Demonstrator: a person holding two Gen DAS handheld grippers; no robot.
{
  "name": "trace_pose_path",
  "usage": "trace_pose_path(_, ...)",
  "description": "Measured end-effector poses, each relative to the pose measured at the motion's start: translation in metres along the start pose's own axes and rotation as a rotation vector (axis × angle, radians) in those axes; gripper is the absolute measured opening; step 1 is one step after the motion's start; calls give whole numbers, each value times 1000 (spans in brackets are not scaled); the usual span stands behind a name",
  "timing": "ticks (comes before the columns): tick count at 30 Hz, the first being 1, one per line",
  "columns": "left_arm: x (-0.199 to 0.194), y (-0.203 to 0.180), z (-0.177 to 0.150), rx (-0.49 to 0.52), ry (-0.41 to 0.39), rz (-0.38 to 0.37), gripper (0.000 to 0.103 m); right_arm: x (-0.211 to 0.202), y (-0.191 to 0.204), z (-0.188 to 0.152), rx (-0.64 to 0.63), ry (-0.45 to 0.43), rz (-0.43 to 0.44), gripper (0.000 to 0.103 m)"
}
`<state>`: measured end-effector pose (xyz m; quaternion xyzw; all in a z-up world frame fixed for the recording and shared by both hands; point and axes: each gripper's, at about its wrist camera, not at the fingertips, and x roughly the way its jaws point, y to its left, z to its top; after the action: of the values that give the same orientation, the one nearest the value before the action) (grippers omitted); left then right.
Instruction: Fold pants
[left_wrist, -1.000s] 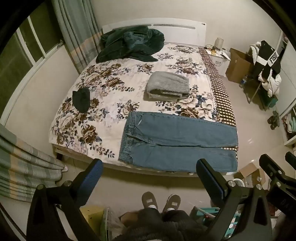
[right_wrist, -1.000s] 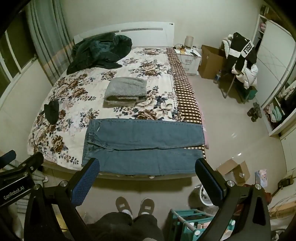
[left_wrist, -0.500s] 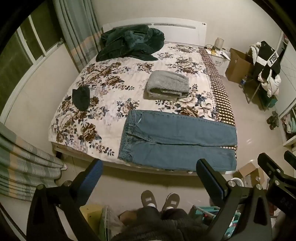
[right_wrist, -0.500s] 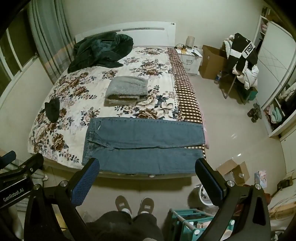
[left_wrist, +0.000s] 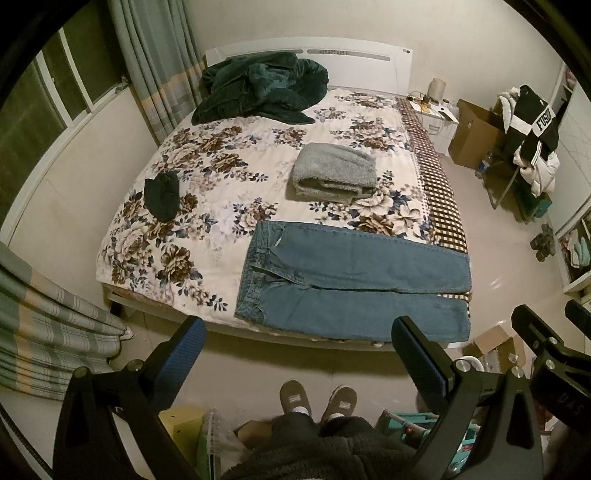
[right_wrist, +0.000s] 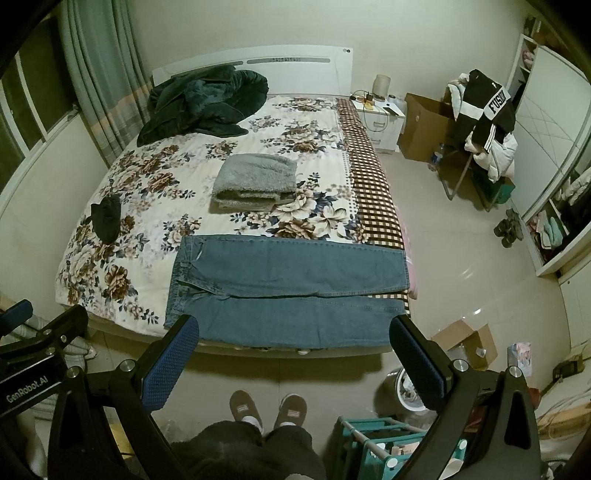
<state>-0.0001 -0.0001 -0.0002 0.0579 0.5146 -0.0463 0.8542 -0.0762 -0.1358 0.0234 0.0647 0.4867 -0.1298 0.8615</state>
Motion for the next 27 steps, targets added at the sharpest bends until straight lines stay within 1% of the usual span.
trace_pose_path(27, 0, 0, 0, -2, -5, -6, 103, -8, 7, -6, -1, -12, -2, 103)
